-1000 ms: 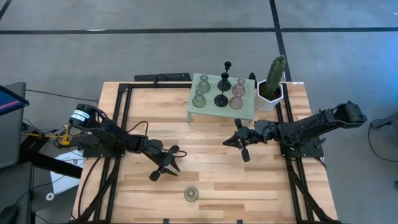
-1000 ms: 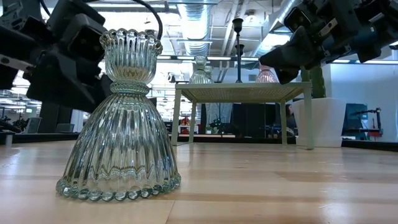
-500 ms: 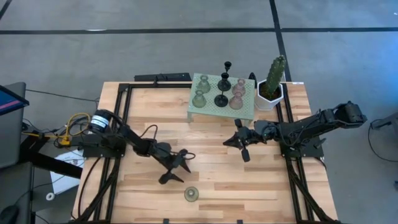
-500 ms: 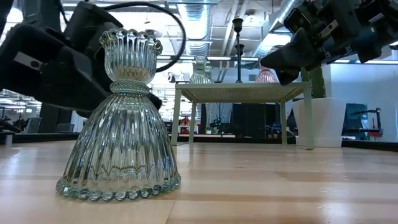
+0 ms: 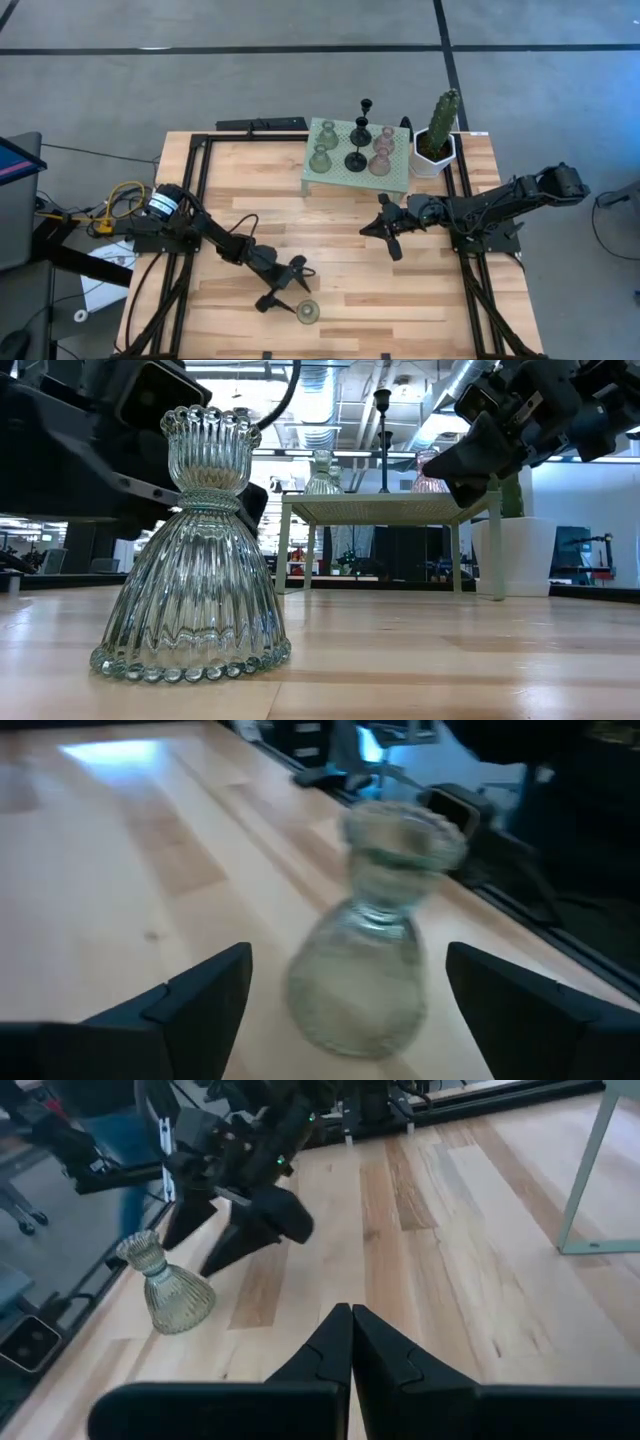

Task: Pick & Place candle stick holders
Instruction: Put the green glass candle holder on the shelf

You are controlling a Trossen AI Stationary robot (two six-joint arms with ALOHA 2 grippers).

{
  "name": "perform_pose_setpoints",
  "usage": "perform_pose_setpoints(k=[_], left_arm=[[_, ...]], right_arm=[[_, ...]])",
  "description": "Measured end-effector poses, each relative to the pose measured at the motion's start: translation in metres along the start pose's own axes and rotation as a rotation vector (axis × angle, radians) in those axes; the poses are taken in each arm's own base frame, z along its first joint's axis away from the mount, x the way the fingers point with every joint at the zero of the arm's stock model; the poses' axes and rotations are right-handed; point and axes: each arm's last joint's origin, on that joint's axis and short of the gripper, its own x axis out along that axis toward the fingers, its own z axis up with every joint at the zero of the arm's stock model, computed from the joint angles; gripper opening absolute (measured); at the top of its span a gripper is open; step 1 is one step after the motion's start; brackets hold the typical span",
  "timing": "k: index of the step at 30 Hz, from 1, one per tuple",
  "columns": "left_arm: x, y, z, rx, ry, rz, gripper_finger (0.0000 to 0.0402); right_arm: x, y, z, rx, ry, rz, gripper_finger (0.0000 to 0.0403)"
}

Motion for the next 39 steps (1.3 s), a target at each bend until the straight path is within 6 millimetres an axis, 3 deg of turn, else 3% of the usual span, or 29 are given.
perform_pose_setpoints(k=[9, 21, 32, 39], left_arm=[[0.001, -0.004, 0.001, -0.004, -0.001, 0.008, 0.0362], [0.014, -0.007, 0.021, 0.019, -0.067, 0.022, 0.0386], [0.015, -0.006, 0.018, 0.010, -0.046, 0.056, 0.0386], [0.033, -0.002, 0.001, -0.010, 0.008, 0.052, 0.0386]], right_arm=[[0.000, 0.006, -0.001, 0.012, 0.003, 0.025, 0.0000], [0.000, 0.007, -0.001, 0.011, 0.004, 0.030, 0.0000], [0.001, 0.014, -0.003, 0.000, 0.012, 0.061, 0.0000], [0.001, 0.014, -0.003, 0.000, 0.009, 0.061, 0.0000]])
